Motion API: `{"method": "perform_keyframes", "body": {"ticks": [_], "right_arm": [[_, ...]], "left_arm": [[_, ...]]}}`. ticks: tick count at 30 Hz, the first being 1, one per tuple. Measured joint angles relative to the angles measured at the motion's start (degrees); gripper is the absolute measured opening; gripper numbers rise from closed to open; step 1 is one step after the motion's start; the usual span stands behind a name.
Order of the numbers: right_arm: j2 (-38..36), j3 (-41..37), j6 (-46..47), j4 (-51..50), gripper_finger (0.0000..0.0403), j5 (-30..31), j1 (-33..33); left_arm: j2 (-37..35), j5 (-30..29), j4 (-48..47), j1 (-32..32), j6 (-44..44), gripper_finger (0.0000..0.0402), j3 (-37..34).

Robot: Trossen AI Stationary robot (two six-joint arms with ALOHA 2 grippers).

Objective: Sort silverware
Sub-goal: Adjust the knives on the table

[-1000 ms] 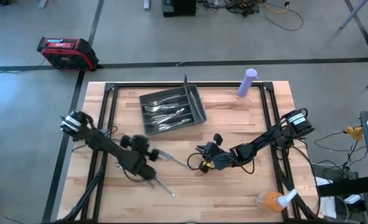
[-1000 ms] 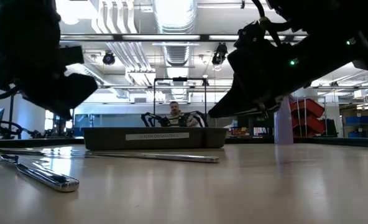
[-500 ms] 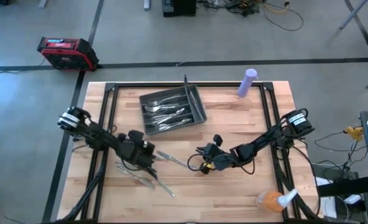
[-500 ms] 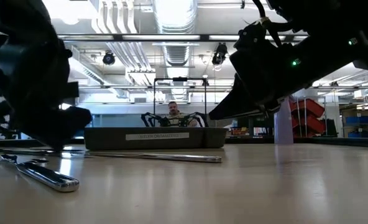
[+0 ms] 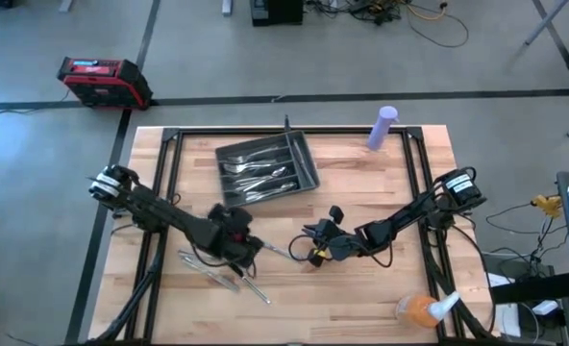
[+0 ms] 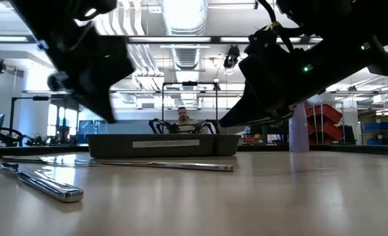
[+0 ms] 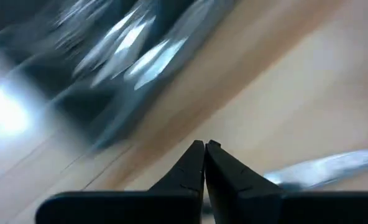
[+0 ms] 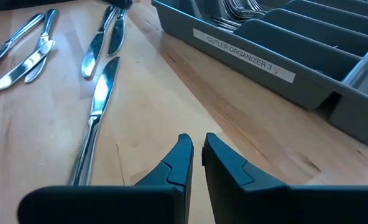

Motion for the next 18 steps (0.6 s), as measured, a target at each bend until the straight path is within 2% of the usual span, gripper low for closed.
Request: {"method": "perform_keyframes", "body": {"ticks": [3, 5, 7, 9, 13, 18], "right_arm": [[0.00, 0.00, 0.84, -0.19, 0.0023, -0.11, 0.02], [0.00, 0.00, 0.82, -0.15, 0.0024, -0.12, 0.02], [0.00, 0.00, 0.30, -0.11, 0.0023, -0.12, -0.13], [0.00, 0.00, -0.17, -0.14, 0.0023, -0.12, -0.16], [0.00, 0.00, -0.14, -0.01, 0.0024, -0.12, -0.24], [0.01, 0.00, 0.69, 0.07, 0.0024, -0.44, -0.12]], "left_arm": [[0.07, 9.09, -13.08, 0.26, -8.36, 0.0000, -0.53], [0.00, 13.66, -17.49, 0.53, -10.88, 0.0000, -2.05], [-0.33, 15.22, -19.04, 0.97, -11.99, 0.0000, -3.75], [-0.61, 15.69, -16.98, 1.79, -12.32, 0.0000, -5.33], [-0.52, 20.87, -7.22, 3.94, -8.83, 0.0000, -9.45], [-0.42, 17.02, 3.22, 4.96, -1.01, 0.0000, -11.89]]}}
